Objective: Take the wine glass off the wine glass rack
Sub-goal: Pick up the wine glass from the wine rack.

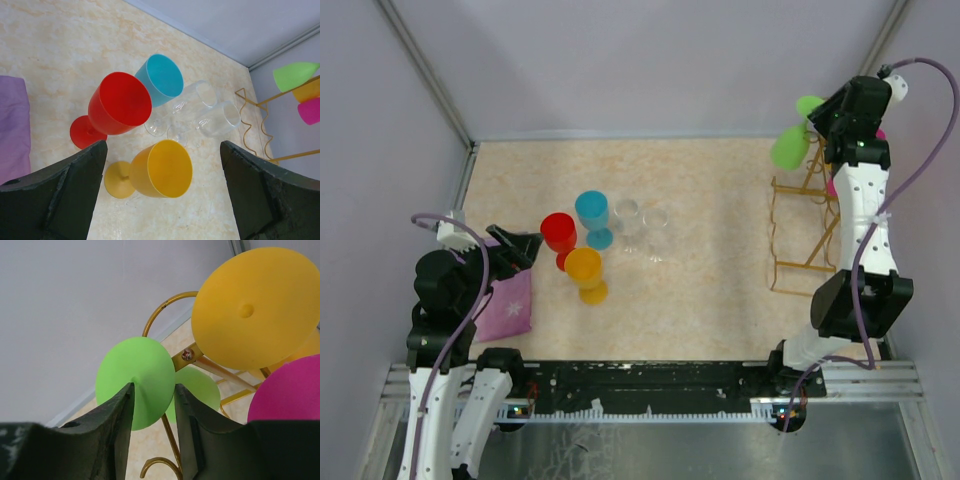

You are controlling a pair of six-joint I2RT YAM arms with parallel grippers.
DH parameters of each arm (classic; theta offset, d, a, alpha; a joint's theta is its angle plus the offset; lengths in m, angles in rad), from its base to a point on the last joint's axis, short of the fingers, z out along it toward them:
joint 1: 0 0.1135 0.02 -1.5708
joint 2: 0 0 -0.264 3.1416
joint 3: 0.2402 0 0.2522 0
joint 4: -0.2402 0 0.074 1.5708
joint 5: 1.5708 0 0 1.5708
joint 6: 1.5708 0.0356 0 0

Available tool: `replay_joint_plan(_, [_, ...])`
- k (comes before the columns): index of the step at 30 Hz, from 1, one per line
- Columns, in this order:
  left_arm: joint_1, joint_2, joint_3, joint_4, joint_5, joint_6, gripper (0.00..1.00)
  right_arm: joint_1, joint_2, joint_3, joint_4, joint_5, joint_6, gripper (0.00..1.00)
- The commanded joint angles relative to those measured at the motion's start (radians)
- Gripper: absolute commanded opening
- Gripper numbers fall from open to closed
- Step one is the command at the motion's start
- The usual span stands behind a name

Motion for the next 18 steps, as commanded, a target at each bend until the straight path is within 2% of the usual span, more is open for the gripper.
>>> replay_joint_plan(1, [0.004,-0.005,0.006,-0.005,0.005,0.008,0.99,-0.006,-0.018,-0.013,0.079,0.012,0.027,0.36])
replay_joint_plan(9, [0.004,-0.002,0.005,-0.005,0.007,0.005,0.99,-0.006,-0.049,-0.065,0.121,0.019,0.064,0.21])
replay_joint_plan(18, [0.004,-0.002,0.003,-0.007,0.008,0.005,0.99,-0.010,-0.072,-0.106,0.159,0.015,0.116,0.08])
